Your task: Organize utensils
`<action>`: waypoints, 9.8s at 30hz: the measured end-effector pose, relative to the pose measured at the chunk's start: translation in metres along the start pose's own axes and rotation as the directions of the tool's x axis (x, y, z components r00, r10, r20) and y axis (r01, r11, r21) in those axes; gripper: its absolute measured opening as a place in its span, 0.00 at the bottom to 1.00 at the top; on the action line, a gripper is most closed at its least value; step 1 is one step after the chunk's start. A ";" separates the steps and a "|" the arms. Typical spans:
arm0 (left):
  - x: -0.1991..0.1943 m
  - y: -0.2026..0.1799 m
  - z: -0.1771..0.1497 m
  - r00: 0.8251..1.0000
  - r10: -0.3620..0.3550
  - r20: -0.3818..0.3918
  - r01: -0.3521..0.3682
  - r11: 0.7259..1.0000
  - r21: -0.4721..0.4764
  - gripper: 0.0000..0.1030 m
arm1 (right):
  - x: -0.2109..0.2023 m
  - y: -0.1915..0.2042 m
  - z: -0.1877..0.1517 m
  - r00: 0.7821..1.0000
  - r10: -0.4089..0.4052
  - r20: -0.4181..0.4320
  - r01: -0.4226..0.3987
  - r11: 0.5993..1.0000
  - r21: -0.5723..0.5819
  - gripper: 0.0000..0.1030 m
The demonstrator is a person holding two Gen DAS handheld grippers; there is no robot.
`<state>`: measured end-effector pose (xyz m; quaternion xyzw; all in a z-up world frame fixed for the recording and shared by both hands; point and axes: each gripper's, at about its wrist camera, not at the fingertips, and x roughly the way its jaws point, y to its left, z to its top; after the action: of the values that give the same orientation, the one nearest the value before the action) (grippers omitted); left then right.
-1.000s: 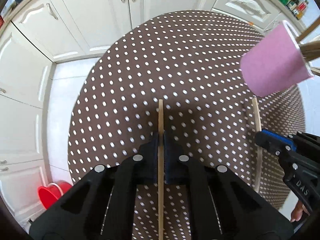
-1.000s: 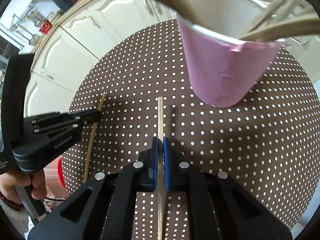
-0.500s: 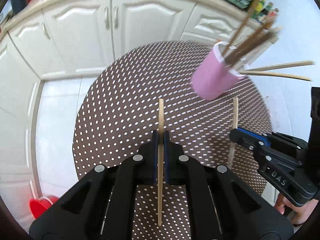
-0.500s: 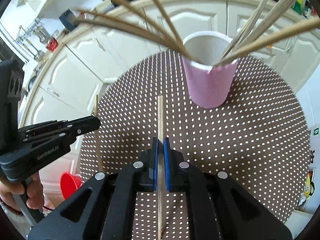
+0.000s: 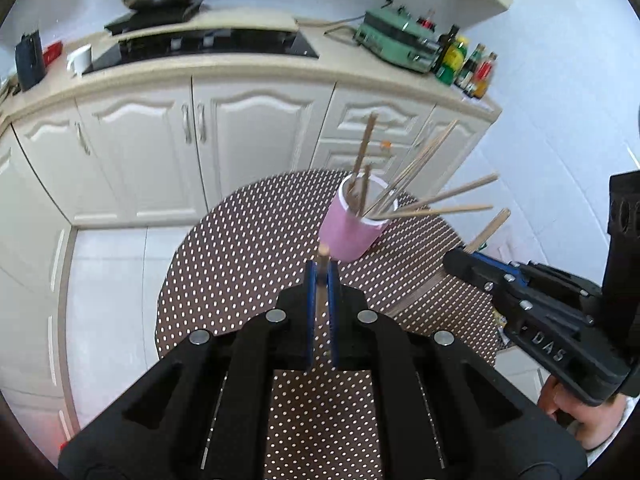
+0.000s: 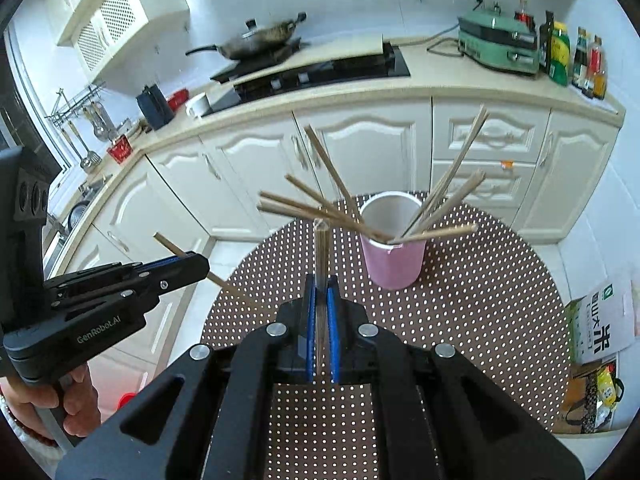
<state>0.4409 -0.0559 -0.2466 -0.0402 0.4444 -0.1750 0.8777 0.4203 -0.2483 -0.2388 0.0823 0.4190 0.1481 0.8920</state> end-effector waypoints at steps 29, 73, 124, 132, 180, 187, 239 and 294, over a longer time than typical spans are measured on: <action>-0.011 -0.054 0.117 0.971 -0.067 0.231 0.059 0.997 0.044 0.05 | -0.053 -0.041 0.094 0.960 -0.087 0.267 0.100 0.994 -0.033 0.04; 0.101 -0.060 0.079 0.998 0.039 -0.052 -0.034 0.995 0.091 0.06 | 0.037 -0.063 0.062 0.996 -0.090 0.017 0.090 0.995 -0.041 0.06; -0.161 -0.039 -0.031 0.944 0.154 0.292 -0.170 0.985 0.032 0.84 | -0.158 0.062 -0.031 0.945 -0.078 0.318 0.085 0.996 -0.008 0.63; -0.247 -0.042 -0.089 0.906 0.190 0.379 -0.227 0.972 0.057 0.84 | -0.214 0.113 -0.073 0.915 -0.093 0.394 0.120 0.992 -0.045 0.74; -0.436 -0.094 -0.189 0.691 0.346 0.635 -0.385 0.919 -0.082 0.92 | -0.357 0.190 -0.143 0.807 0.033 0.589 0.117 0.970 -0.215 0.91; -0.438 -0.100 -0.189 0.682 0.347 0.644 -0.389 0.917 -0.083 0.92 | -0.360 0.186 -0.139 0.805 0.041 0.591 0.112 0.969 -0.220 0.91; -0.426 -0.110 -0.178 0.678 0.356 0.644 -0.410 0.909 -0.072 0.92 | -0.358 0.176 -0.135 0.818 0.046 0.573 0.090 0.974 -0.207 0.92; -0.422 -0.102 -0.180 0.680 0.365 0.636 -0.416 0.906 -0.075 0.92 | -0.348 0.179 -0.127 0.831 0.055 0.554 0.073 0.976 -0.206 0.92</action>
<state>0.0404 0.0092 -0.0088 0.0321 0.1121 0.0235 0.9929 0.0762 -0.1925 -0.0193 0.0215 0.1227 0.1585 0.9795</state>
